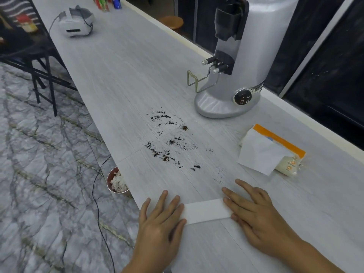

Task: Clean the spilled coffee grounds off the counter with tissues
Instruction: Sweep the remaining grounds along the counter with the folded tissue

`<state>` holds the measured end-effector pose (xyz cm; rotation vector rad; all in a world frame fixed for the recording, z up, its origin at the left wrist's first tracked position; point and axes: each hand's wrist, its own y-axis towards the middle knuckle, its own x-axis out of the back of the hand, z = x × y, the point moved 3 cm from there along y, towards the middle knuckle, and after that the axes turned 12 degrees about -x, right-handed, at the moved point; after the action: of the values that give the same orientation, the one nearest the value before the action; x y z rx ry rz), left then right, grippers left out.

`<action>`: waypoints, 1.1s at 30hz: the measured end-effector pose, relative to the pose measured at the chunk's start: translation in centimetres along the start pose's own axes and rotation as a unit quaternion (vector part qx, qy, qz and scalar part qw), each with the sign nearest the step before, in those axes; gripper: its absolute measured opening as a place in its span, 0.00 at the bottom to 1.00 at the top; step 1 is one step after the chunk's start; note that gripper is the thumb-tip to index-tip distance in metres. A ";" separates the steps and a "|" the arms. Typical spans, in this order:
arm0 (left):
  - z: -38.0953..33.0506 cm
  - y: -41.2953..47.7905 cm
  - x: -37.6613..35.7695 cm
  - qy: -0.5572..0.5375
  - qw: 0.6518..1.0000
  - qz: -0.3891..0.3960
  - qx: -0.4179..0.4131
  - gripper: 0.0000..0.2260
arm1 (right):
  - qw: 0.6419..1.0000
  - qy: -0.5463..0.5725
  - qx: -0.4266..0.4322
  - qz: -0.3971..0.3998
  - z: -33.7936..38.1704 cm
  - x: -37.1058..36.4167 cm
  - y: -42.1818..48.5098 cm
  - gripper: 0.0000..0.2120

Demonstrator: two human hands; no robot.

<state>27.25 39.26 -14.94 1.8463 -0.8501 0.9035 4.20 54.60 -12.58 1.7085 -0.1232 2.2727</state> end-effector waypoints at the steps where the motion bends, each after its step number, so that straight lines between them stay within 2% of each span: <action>1: 0.0 0.0 0.0 -0.002 1.000 -0.007 -0.002 0.15 | 1.000 0.004 0.006 0.003 0.1 -0.1 0.1 0.20; 10: 0.5 0.0 0.0 -0.060 0.998 -0.034 -0.012 0.16 | 0.999 0.037 0.005 0.020 0.0 -0.4 0.1 0.21; 15: 0.8 -0.3 -0.1 -0.069 0.994 -0.051 -0.068 0.11 | 0.999 0.042 -0.005 0.024 0.1 -0.5 0.0 0.20; 26: 0.8 -0.2 0.2 -0.062 0.996 -0.054 -0.038 0.12 | 0.997 0.034 -0.072 0.017 0.5 -0.2 -0.3 0.21; 33: 1.0 -0.6 0.3 -0.036 0.998 -0.042 0.021 0.14 | 0.989 0.070 -0.133 -0.002 0.3 -0.4 0.0 0.18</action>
<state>28.16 38.50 -15.28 1.9450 -0.7972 0.8125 4.58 54.46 -12.90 1.4086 -0.3736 2.2472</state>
